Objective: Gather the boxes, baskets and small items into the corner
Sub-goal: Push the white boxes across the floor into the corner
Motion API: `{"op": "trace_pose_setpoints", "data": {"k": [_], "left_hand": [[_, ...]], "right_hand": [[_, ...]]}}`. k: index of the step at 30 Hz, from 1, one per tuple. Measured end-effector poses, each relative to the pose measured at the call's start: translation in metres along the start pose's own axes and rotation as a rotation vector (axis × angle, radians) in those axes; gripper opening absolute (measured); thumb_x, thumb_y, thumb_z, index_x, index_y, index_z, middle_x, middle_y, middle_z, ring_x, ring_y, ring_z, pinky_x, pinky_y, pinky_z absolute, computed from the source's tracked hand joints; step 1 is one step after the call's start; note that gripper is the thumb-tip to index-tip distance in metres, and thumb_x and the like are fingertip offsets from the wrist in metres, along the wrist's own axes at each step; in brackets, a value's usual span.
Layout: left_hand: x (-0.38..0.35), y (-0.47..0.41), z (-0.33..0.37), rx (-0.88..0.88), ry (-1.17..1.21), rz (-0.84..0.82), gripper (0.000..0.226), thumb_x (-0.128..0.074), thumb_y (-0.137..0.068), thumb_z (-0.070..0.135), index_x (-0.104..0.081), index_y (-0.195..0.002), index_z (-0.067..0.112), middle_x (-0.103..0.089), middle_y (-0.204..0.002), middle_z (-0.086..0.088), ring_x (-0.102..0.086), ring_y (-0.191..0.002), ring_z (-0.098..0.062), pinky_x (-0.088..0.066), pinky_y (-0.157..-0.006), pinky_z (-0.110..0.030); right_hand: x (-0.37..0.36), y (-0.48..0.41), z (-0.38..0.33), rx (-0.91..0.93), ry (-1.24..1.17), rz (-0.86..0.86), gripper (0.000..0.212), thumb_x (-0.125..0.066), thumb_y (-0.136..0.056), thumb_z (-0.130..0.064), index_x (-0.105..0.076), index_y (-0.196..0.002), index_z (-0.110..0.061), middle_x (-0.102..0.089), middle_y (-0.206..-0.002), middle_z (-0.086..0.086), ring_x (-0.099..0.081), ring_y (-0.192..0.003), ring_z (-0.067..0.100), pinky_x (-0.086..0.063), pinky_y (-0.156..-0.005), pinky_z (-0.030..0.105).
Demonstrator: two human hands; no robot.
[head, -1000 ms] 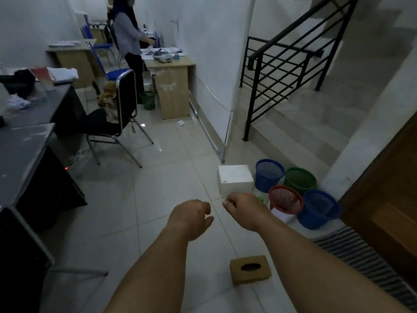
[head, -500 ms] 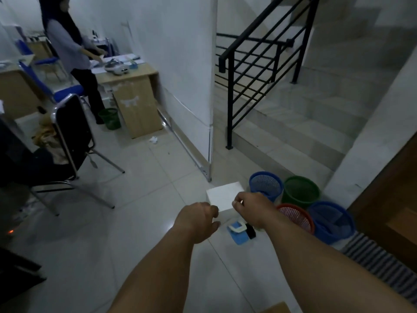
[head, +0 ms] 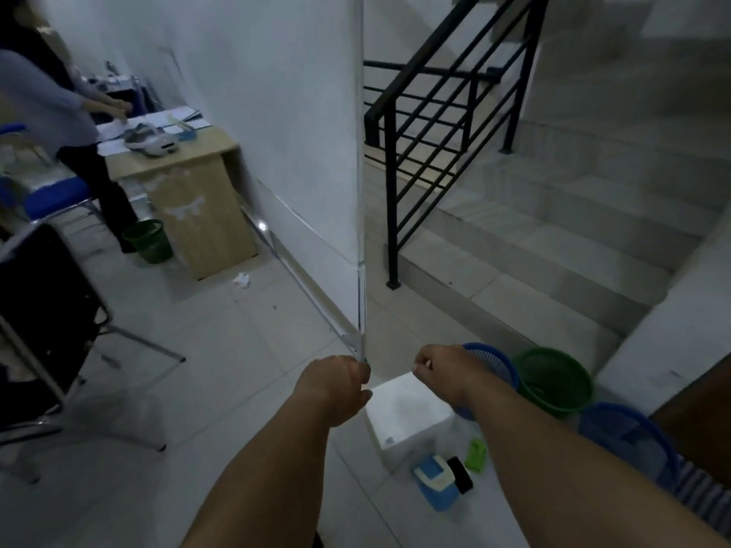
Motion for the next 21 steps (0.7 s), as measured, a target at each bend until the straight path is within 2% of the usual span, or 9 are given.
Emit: {"op": "trace_pose_setpoints", "data": {"k": [5, 8, 10, 14, 18, 21], "left_hand": [[0.024, -0.097, -0.049, -0.138, -0.028, -0.022, 0.035, -0.046, -0.097, 0.047, -0.056, -0.122, 0.024, -0.060, -0.122, -0.002, -0.058, -0.111, -0.022, -0.049, -0.092, -0.038], [0.024, -0.154, -0.066, -0.177, 0.004, -0.051, 0.033, -0.047, -0.094, 0.049, -0.058, -0.115, 0.026, -0.062, -0.118, 0.000, -0.059, -0.108, -0.022, -0.050, -0.091, -0.036], [0.018, -0.188, -0.061, -0.219, 0.046, -0.075, 0.030, -0.049, -0.092, 0.050, -0.061, -0.109, 0.028, -0.064, -0.113, 0.000, -0.061, -0.103, -0.022, -0.050, -0.086, -0.033], [0.002, -0.256, -0.043, -0.287, 0.093, -0.130, 0.031, -0.052, -0.091, 0.050, -0.063, -0.110, 0.028, -0.066, -0.111, -0.001, -0.062, -0.102, -0.024, -0.048, -0.082, -0.030], [-0.007, -0.313, -0.033, -0.343, 0.086, -0.193, 0.031, -0.053, -0.090, 0.051, -0.062, -0.111, 0.030, -0.066, -0.112, 0.002, -0.062, -0.103, -0.022, -0.048, -0.084, -0.032], [-0.011, -0.356, -0.030, -0.384, 0.088, -0.219, 0.033, -0.052, -0.090, 0.054, -0.061, -0.112, 0.032, -0.066, -0.113, 0.005, -0.062, -0.103, -0.020, -0.051, -0.086, -0.033]], "right_hand": [[0.001, -0.078, -0.013, -0.143, -0.152, 0.009, 0.022, -0.049, -0.095, -0.039, -0.063, -0.105, -0.025, -0.065, -0.112, 0.008, -0.061, -0.094, 0.028, -0.055, -0.083, 0.039], [0.000, -0.111, -0.003, -0.217, -0.198, 0.005, 0.026, -0.046, -0.097, -0.041, -0.061, -0.111, -0.025, -0.063, -0.110, 0.008, -0.060, -0.088, 0.026, -0.051, -0.071, 0.034], [-0.004, -0.130, 0.017, -0.283, -0.185, -0.001, 0.027, -0.046, -0.097, -0.043, -0.061, -0.112, -0.026, -0.063, -0.111, 0.005, -0.061, -0.091, 0.025, -0.050, -0.075, 0.033], [-0.006, -0.177, 0.058, -0.377, -0.172, -0.048, 0.030, -0.047, -0.097, -0.043, -0.063, -0.113, -0.023, -0.066, -0.114, 0.005, -0.061, -0.099, 0.026, -0.054, -0.087, 0.040], [0.005, -0.218, 0.080, -0.437, -0.200, -0.048, 0.028, -0.045, -0.095, -0.046, -0.062, -0.107, -0.027, -0.065, -0.113, 0.006, -0.060, -0.098, 0.027, -0.054, -0.087, 0.043], [0.008, -0.245, 0.092, -0.499, -0.228, -0.059, 0.029, -0.044, -0.096, -0.046, -0.062, -0.111, -0.028, -0.063, -0.119, 0.007, -0.058, -0.104, 0.029, -0.052, -0.088, 0.042]]}}
Point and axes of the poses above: each hand's wrist, its own y-axis away from the middle knuckle, its own x-axis out of the back of the hand, z = x × y, the point moved 4 cm from there along -y, towards the middle knuckle
